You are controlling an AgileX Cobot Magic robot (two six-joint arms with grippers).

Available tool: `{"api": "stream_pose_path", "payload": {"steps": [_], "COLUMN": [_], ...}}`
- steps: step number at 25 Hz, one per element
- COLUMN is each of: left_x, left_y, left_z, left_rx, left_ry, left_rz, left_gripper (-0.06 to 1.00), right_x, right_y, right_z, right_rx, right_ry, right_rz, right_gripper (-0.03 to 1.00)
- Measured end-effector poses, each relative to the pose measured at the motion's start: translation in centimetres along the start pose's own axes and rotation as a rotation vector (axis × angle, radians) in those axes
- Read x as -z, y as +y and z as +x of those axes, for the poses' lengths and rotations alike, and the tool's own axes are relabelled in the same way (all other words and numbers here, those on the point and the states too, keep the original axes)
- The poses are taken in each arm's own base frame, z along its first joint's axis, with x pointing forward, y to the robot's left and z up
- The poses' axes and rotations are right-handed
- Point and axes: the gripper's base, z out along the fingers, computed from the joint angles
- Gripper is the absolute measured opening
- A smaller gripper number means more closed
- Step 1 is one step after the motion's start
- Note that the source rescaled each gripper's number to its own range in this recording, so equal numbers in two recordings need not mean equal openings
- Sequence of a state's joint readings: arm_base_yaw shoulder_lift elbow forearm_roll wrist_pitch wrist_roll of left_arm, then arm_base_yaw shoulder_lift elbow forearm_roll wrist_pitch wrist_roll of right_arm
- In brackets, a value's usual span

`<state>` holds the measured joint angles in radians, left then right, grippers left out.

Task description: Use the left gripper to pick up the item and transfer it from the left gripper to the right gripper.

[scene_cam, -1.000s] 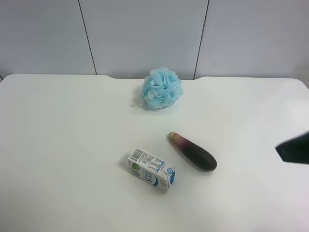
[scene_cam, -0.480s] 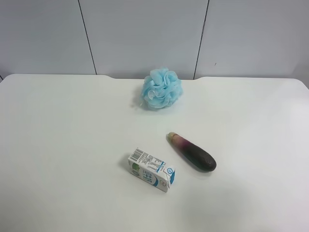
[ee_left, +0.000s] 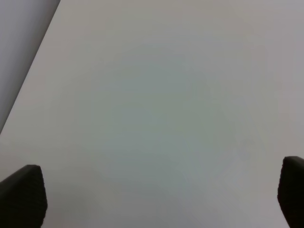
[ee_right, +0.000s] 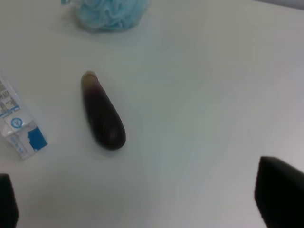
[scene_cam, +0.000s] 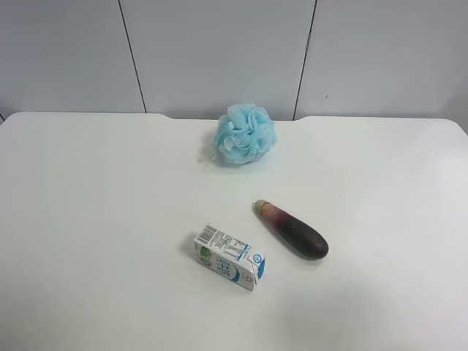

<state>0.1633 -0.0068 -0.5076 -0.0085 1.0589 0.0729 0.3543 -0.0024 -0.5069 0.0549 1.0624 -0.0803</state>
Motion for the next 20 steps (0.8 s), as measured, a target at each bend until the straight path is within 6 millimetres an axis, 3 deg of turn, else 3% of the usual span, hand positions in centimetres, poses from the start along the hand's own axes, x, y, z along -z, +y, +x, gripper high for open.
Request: {"api": "stream_pose_path", "payload": {"steps": [9,20], "left_x": [0.0,0.0], "left_y": [0.0,0.0], "left_z": [0.0,0.0], "left_rx": [0.0,0.001], "left_ry": [0.0,0.0], "left_rz": [0.0,-0.001], "left_gripper": [0.99,0.99], "right_x": [-0.01,-0.13], "right_y": [0.01,0.14], "right_z": [-0.01,-0.07], "right_rx": [-0.012,-0.121], "right_ry": [0.001,0.007], "right_rz": [0.021,0.241], "right_gripper": [1.0,1.0]}}
